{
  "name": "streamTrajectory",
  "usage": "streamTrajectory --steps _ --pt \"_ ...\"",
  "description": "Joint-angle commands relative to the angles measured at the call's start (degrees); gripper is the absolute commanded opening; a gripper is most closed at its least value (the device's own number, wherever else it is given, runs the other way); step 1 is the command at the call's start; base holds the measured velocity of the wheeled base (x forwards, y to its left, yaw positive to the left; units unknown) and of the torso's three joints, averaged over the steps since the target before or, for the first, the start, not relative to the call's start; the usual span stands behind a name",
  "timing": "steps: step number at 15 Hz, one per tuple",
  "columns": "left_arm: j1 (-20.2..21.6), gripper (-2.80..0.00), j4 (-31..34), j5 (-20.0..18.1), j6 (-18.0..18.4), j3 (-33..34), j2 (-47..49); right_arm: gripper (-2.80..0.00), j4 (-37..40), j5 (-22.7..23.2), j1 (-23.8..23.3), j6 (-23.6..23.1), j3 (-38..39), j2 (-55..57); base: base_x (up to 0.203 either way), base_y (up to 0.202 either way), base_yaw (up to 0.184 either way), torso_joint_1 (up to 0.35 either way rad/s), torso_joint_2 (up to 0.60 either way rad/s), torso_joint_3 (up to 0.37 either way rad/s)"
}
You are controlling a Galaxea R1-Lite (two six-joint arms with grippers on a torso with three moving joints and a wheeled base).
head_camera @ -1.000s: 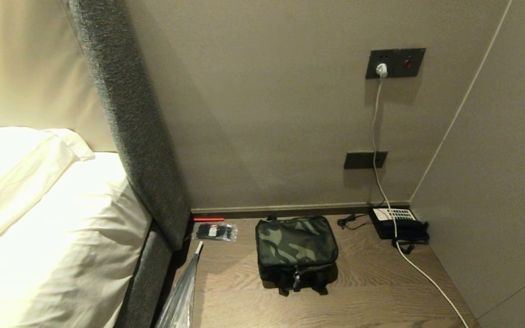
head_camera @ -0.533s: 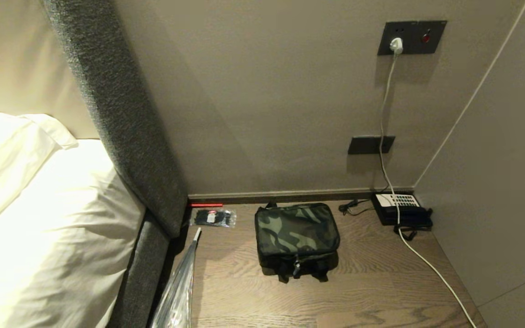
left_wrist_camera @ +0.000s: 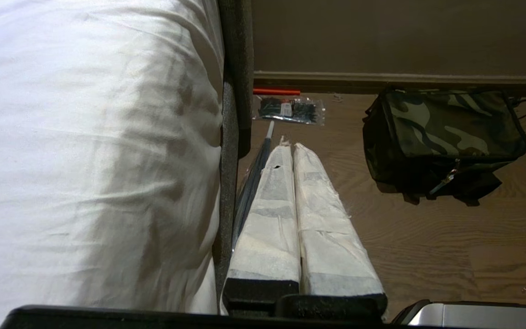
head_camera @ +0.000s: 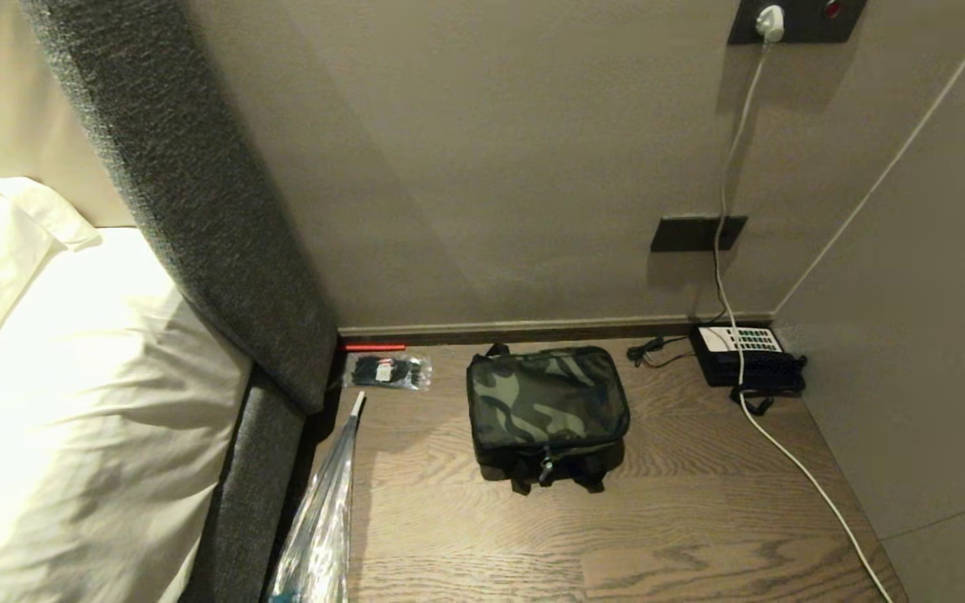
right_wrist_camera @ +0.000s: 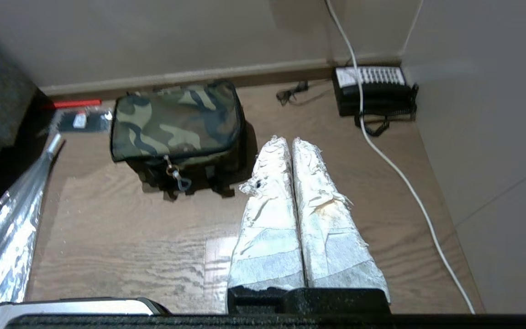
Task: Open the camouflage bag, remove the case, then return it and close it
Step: Open the top of the storage box
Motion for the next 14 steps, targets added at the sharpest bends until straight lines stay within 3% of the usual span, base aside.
streamTrajectory --steps 1,14 --pt "0.01 -2.80 0.02 0.05 -0.05 0.01 0.00 -2.80 -0.03 0.00 0.00 0.03 0.79 -0.28 0.000 0.000 0.000 0.002 0.00 -0.204" --pt "0.01 -2.80 -0.06 0.05 -0.05 0.01 0.00 -2.80 -0.03 0.00 0.00 0.03 0.79 -0.28 0.000 0.000 0.000 0.002 0.00 -0.195"
